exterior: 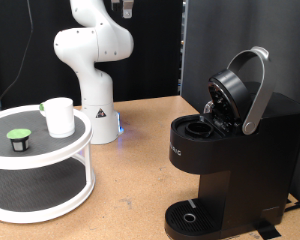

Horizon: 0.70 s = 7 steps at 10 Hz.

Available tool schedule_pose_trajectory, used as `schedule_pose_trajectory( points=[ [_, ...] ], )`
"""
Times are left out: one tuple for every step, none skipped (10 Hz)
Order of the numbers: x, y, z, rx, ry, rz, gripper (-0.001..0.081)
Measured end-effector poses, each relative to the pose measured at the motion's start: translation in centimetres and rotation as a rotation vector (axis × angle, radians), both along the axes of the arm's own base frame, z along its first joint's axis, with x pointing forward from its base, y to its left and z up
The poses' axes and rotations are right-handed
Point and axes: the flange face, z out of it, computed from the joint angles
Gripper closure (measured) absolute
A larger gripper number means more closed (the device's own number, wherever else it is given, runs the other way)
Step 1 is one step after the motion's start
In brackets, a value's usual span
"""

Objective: Make a cup of coffee with the keurig machine

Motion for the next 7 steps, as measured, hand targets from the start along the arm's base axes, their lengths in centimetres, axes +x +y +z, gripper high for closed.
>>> schedule_pose_trajectory(
  points=[
    [0.0, -0.1, 0.0, 0.002, 0.000, -0.002, 0.0001],
    [0.0, -0.6, 0.0, 0.011, 0.000, 0.007, 0.0001],
    [-0.1, -1.7, -0.1, 0.024, 0.003, 0.029, 0.0001],
    [-0.1, -3.2, -0.1, 0.025, 0.005, 0.058, 0.0001],
    [-0.3, -5.1, -0.2, 0.014, 0.006, 0.089, 0.0001],
    [-0.5, -6.8, -0.3, -0.009, 0.010, 0.117, 0.0001],
    [-0.5, -7.5, -0.3, -0.018, 0.012, 0.140, 0.0001]
  ],
)
